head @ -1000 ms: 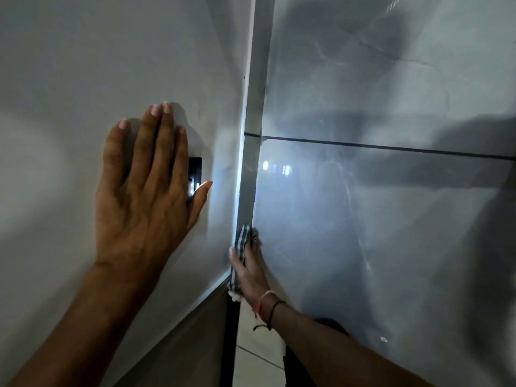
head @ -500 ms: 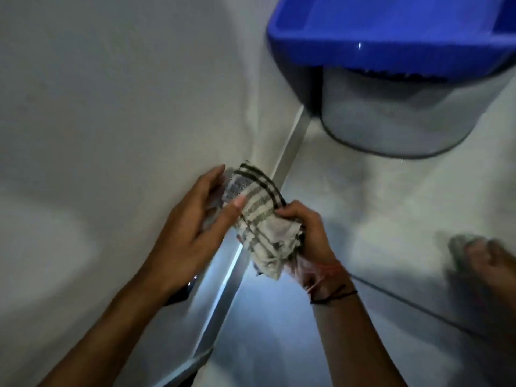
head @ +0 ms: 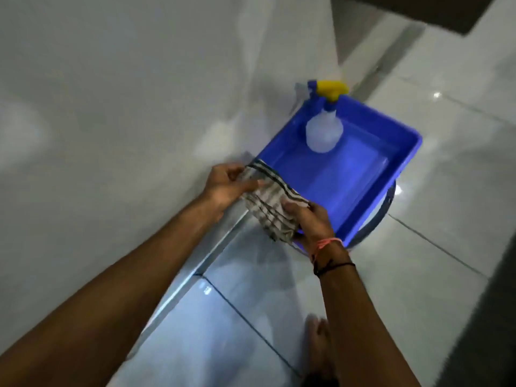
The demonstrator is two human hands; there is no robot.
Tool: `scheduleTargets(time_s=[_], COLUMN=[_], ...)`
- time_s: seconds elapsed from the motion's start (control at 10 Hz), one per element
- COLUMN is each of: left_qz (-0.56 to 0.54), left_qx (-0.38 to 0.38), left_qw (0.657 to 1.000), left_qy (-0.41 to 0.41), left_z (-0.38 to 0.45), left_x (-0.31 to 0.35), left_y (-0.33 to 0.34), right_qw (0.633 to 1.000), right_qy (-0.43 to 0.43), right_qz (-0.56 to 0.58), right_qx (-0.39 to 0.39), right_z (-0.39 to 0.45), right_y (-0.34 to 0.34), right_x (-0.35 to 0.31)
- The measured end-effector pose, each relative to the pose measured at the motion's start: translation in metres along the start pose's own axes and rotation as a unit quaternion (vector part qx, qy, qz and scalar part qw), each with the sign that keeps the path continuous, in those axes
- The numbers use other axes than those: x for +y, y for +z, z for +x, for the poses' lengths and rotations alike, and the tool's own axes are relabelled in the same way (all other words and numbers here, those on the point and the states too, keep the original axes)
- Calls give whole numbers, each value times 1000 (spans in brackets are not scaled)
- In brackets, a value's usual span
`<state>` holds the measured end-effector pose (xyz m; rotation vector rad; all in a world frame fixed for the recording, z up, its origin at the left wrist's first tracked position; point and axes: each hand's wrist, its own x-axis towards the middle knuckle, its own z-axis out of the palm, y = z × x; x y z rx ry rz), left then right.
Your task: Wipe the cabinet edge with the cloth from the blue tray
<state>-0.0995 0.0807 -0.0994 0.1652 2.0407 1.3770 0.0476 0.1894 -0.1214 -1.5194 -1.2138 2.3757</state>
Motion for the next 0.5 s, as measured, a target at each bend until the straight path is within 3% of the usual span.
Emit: scheduleTargets(time_s=[0.1,0.2,0.4,0.5], left_qz=[128,239,504,561], left_qx=[40,24,-69,-17], left_qw=[991,970,856,806], left_qy=[11,31,86,190], left_z=[31,48,14,-31], left_x=[-5,-25,-43,-11], left_y=[23,39,46,19], right_qw=[995,981,951,907], right_qy=[8,16,53,41], right_qz=[-97,-190,-303,-417], right_qx=[35,41,-13,-27], right_z=[32,64,79,54], right_y=[-6,-11,-18,-14], right_x=[-17,-23,-21,-43])
